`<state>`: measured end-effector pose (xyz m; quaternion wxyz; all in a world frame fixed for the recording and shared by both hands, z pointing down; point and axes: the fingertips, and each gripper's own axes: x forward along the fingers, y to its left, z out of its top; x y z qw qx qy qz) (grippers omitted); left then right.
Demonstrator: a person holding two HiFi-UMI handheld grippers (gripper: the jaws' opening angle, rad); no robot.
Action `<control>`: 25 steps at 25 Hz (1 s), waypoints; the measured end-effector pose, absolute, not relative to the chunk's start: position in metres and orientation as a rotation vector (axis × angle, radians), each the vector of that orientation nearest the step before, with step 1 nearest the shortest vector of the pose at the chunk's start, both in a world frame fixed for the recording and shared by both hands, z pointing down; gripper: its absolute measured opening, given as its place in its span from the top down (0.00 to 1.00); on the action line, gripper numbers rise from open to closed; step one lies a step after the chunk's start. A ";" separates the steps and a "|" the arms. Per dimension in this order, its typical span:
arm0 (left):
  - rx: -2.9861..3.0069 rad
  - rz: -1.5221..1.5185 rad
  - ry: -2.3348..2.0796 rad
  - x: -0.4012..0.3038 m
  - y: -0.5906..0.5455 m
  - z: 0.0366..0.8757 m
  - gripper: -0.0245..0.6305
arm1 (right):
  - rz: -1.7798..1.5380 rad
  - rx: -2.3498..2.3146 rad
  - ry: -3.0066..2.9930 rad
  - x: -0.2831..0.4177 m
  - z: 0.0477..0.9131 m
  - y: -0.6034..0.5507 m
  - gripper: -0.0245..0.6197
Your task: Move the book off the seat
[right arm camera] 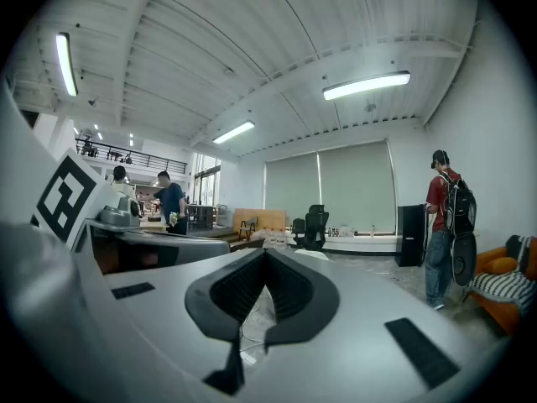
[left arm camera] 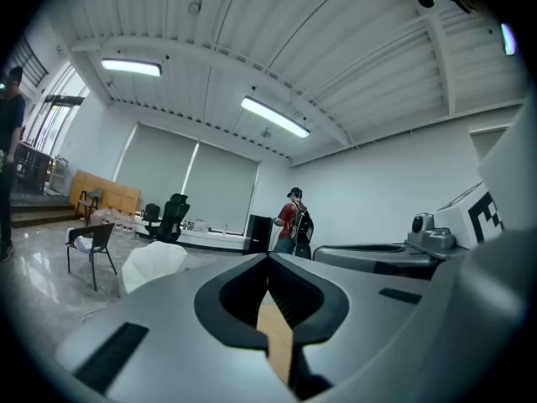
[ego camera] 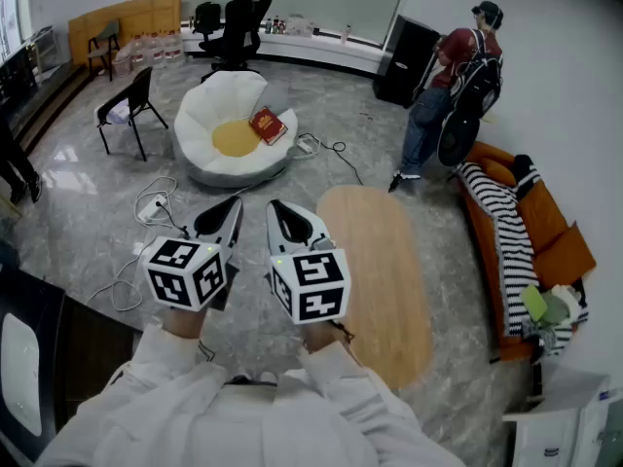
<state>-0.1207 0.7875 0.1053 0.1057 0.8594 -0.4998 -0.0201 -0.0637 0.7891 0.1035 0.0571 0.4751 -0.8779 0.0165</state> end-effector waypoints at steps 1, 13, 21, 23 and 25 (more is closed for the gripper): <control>2.533 -0.061 -1.472 -0.119 0.787 0.105 0.96 | 0.052 1.440 -2.664 -0.062 0.103 0.788 0.95; 2.539 -0.059 -1.478 -0.104 0.776 0.104 0.96 | 0.072 1.453 -2.665 -0.043 0.103 0.777 0.95; 2.533 -0.081 -1.478 -0.089 0.755 0.107 0.96 | 0.045 1.449 -2.676 -0.028 0.107 0.761 0.94; 2.515 -0.060 -1.484 -0.088 0.756 0.116 0.96 | 0.066 1.439 -2.675 -0.024 0.115 0.761 0.94; 2.503 -0.041 -1.496 -0.085 0.754 0.124 0.96 | 0.084 1.429 -2.672 -0.020 0.122 0.758 0.94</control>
